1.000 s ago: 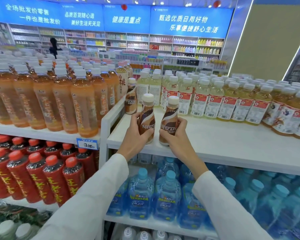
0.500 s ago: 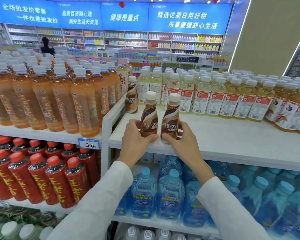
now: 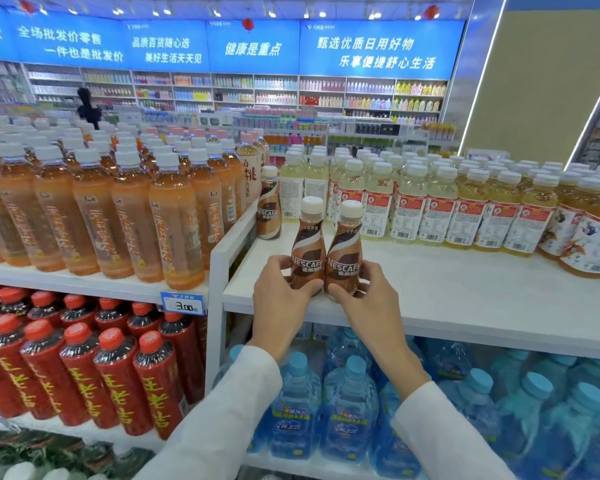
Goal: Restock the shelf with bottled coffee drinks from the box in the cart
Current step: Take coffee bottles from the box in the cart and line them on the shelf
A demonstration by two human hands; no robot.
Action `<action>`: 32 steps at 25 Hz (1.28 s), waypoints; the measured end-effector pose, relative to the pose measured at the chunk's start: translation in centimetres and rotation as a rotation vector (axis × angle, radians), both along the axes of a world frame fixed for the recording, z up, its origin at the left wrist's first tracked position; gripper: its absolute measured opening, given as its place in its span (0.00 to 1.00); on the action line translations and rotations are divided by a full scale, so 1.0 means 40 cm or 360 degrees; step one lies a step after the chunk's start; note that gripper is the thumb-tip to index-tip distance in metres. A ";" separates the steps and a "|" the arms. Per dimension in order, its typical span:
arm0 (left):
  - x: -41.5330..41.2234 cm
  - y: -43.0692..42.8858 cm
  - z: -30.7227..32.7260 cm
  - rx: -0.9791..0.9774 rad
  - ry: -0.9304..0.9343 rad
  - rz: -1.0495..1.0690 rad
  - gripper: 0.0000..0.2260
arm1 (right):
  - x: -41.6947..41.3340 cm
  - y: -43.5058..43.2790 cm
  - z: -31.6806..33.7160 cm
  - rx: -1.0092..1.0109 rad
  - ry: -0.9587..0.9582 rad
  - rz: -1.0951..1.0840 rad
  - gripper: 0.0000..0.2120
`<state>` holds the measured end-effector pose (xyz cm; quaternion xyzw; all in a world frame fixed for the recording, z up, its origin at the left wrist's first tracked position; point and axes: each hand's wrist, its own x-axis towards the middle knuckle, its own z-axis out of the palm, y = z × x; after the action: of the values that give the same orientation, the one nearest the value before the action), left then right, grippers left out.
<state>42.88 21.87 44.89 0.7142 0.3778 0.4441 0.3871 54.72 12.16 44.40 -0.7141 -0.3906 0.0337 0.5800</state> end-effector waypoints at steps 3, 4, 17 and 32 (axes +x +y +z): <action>0.040 0.036 0.026 -0.0019 0.0062 0.0112 0.26 | 0.011 0.048 0.020 -0.0065 0.0015 -0.0022 0.23; 0.053 0.053 0.036 -0.0048 0.0075 0.0125 0.25 | 0.018 0.071 0.029 -0.0104 0.0016 -0.0020 0.23; 0.248 0.226 0.068 -0.0143 0.0077 0.0359 0.25 | 0.179 0.333 0.067 -0.0235 0.0105 -0.0015 0.23; 0.291 0.284 0.054 -0.0177 0.0012 0.0459 0.21 | 0.218 0.407 0.029 -0.0172 0.0033 -0.0027 0.22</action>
<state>54.51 33.21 47.04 0.6317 0.5019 0.4707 0.3569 63.43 28.43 45.56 -0.7473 -0.3760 0.0571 0.5449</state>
